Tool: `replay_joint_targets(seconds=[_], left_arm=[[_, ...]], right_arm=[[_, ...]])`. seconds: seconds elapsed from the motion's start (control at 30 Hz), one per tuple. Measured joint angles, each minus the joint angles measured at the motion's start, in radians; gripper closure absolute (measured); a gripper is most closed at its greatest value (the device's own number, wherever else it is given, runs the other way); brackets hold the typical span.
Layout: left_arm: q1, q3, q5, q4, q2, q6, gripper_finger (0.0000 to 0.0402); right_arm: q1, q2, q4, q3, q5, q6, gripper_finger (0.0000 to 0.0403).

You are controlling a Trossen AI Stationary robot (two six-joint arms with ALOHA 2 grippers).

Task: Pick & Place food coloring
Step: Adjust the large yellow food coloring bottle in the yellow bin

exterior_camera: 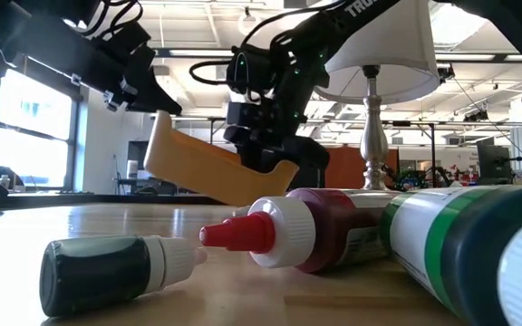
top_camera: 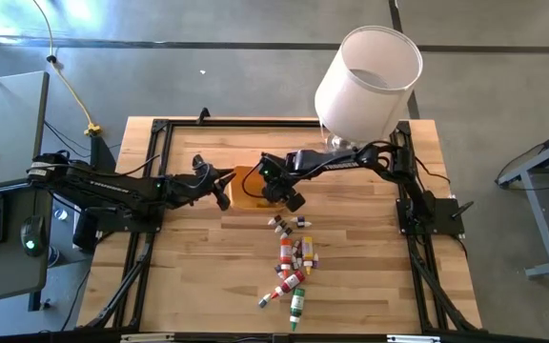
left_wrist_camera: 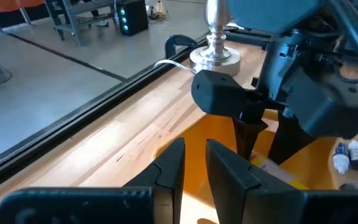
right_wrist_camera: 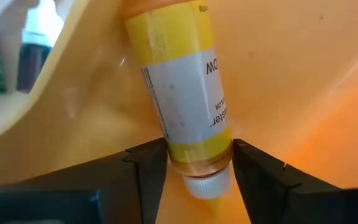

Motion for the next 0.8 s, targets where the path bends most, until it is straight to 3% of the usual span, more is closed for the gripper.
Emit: replay_joint_targets(seconds=[0.2,0.5,0.8], left_arm=[[0.000,0.000,0.002,-0.037,0.000,-0.009,0.0340],[0.000,0.000,0.002,-0.036,0.000,-0.010,0.0340],[0.000,0.000,0.006,-0.023,0.000,-0.010,0.0340]], right_arm=[[0.001,0.000,0.031,-0.002,-0.010,0.035,0.0265],[0.009,-0.053,0.041,-0.009,0.031,0.075,0.0266],[0.022,-0.123,0.054,-0.007,0.201,-0.010,0.0267]])
